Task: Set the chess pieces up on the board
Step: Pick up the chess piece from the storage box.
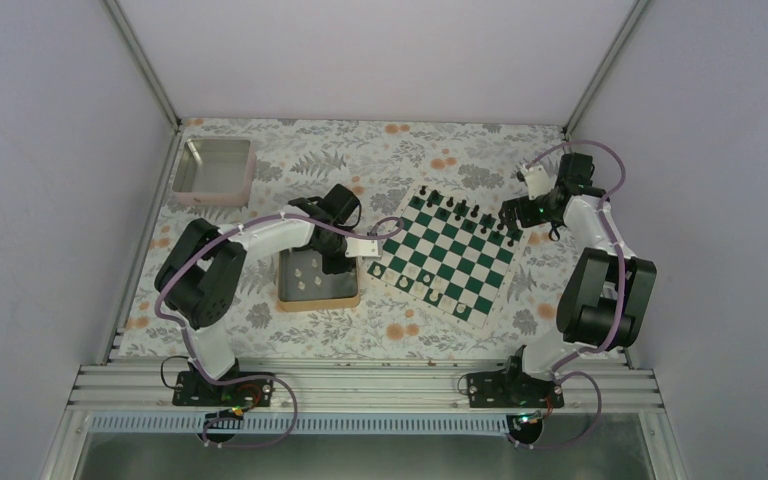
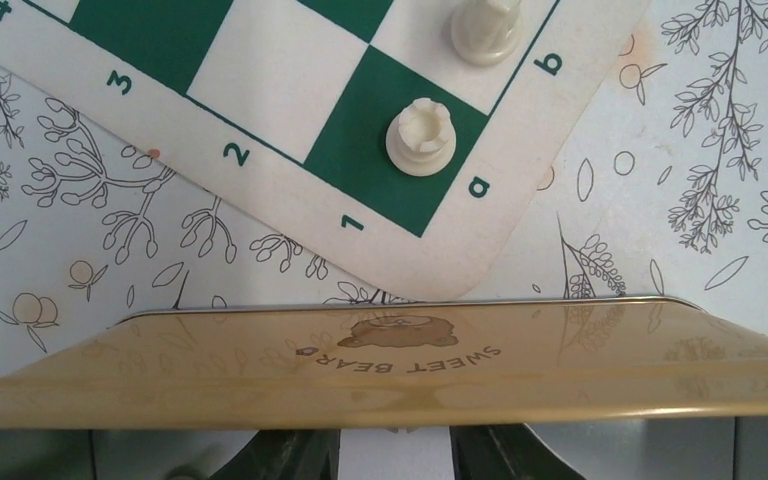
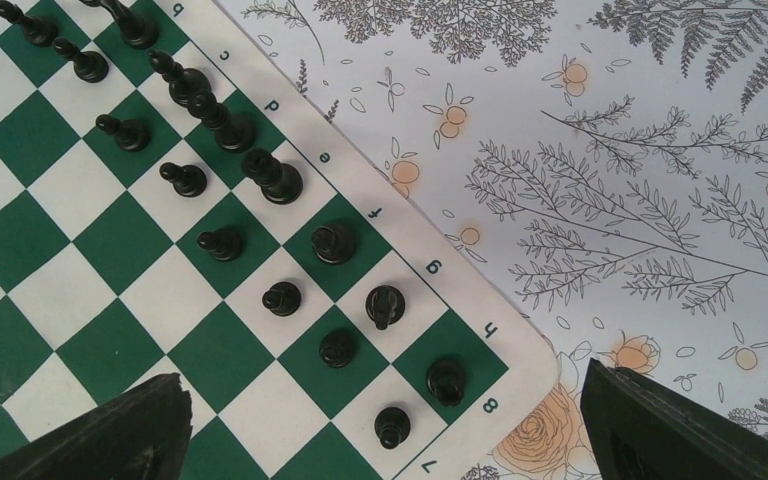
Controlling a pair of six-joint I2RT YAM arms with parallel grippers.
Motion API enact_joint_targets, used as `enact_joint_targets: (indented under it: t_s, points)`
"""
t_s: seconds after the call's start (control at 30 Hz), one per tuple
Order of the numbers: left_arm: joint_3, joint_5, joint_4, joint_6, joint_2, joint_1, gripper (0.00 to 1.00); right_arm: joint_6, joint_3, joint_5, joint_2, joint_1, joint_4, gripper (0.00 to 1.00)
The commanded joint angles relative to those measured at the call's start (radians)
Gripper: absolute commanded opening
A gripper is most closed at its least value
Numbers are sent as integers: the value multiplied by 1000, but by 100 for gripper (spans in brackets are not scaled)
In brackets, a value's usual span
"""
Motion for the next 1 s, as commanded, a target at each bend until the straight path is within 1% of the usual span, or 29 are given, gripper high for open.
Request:
enact_joint_targets:
  t_s: [0.0,0.33,0.73,0.97]
  points:
    - [-1,37,20,-1,-11,-2,28,-8,11,12,8,-12,5,100]
    - [5,33,13,1,5,-2,20,-9,9,9,9,-11,5,100]
    - [-5,14,5,3,16,-2,21,-11,12,5,9,-11,3,100]
    - [-9,-13,-1,6,15,-2,12,-11,15,3,12,-11,4,100]
